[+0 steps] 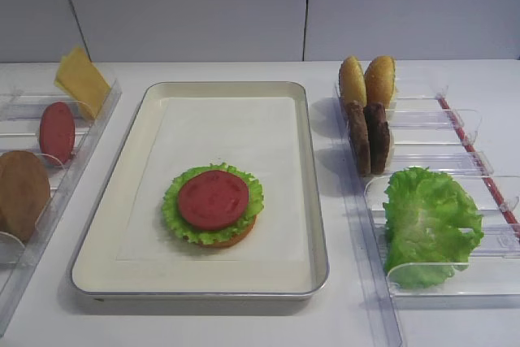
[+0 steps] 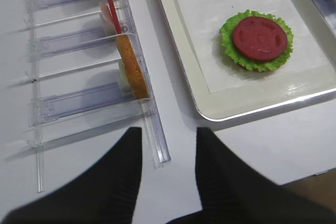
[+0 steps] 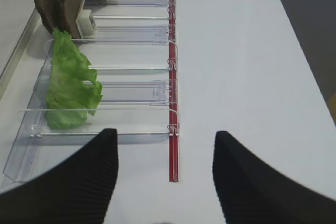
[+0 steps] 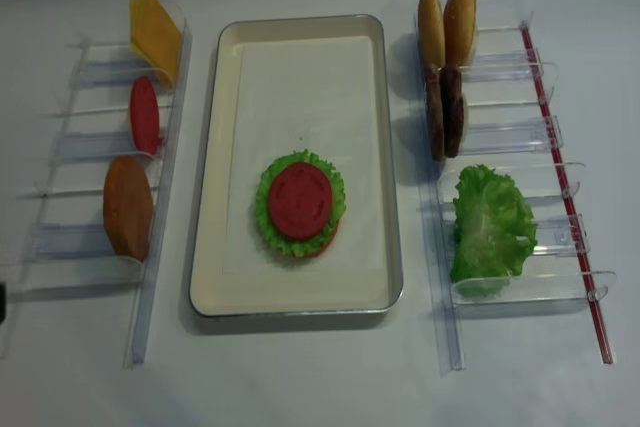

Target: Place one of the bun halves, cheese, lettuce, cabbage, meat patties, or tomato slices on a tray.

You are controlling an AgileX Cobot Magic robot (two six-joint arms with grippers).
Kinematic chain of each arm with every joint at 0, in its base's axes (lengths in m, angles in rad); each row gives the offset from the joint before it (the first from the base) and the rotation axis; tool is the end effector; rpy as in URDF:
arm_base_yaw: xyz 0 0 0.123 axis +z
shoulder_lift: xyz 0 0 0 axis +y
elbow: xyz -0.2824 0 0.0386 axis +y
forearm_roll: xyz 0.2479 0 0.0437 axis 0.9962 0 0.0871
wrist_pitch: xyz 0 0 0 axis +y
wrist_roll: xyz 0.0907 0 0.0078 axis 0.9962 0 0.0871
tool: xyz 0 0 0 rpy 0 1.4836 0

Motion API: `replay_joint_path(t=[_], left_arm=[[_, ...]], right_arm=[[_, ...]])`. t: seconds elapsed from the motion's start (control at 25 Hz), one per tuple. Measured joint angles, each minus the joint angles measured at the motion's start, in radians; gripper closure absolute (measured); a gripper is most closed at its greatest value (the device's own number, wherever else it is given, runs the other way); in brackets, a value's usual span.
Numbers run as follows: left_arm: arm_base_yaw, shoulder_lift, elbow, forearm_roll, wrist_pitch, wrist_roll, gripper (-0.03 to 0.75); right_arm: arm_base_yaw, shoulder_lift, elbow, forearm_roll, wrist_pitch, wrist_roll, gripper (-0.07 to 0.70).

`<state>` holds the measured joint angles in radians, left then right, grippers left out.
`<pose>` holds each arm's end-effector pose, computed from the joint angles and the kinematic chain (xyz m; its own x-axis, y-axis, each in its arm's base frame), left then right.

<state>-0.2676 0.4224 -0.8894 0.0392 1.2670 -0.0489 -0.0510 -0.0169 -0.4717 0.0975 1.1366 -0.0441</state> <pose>0.0286 -0.0043 0.3650 -0.6389 0.1367 -0.7571 0.2134 0.9770 -0.0037 -0.0074 0.0084 0.2636 -0.5296 0.0241 -0.8479 -0.0256 0.9987 0.0443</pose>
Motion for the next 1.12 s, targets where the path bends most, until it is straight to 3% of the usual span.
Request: replay_joint_path(t=[0.48,0.8,1.0,1.12], left_arm=[[0.0,-0.427,0.134,0.0,0.016,0.027,0.484],[0.0,-0.444,0.318,-0.061,0.017,0.088,0.485],[0.0,-0.444,0.393,-0.067,-0.059,0.096,0.487],[0.0,-0.444,0.401,-0.039,-0.075,0.064,0.487]], right_arm=[[0.0,0.0,0.0,0.0,0.0,0.0,0.193],[0.0,0.0,0.0,-0.002,0.0,0.0,0.193],[0.0,0.0,0.0,-0.002,0.0,0.0,0.193],[0.0,0.0,0.0,-0.002,0.0,0.0,0.193]])
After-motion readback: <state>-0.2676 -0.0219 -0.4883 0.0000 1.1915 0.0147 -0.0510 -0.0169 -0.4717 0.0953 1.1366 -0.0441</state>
